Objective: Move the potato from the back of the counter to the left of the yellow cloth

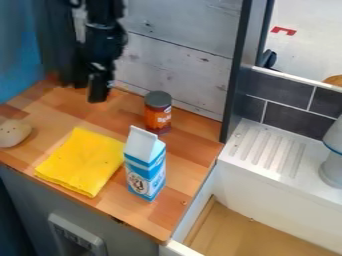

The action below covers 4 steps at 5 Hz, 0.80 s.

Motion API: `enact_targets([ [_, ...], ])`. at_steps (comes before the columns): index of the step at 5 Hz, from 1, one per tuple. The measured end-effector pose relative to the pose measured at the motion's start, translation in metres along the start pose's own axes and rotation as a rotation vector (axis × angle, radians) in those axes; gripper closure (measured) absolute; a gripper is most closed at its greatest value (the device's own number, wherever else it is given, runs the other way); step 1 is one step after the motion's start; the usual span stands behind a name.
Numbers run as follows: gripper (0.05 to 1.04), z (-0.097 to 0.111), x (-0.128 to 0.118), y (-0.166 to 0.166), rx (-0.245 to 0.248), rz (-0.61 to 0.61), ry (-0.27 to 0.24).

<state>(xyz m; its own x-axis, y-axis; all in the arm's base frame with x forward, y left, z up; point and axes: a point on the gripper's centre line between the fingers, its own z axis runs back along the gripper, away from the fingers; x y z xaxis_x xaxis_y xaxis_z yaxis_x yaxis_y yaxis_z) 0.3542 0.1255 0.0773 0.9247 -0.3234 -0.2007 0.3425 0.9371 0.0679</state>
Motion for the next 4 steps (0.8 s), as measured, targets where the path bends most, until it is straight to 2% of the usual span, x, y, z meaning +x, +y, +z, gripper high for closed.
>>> enact_targets([
  [1, 0.087, 0.003, 0.011, -0.014, -0.117, -0.203, -0.103],
  [2, 0.087, 0.008, -0.006, 0.006, -0.165, -0.145, -0.119],
  [3, 0.087, 0.005, -0.006, 0.003, -0.229, -0.067, -0.092],
  [4, 0.087, 0.004, -0.006, 0.004, -0.229, -0.009, -0.089],
])
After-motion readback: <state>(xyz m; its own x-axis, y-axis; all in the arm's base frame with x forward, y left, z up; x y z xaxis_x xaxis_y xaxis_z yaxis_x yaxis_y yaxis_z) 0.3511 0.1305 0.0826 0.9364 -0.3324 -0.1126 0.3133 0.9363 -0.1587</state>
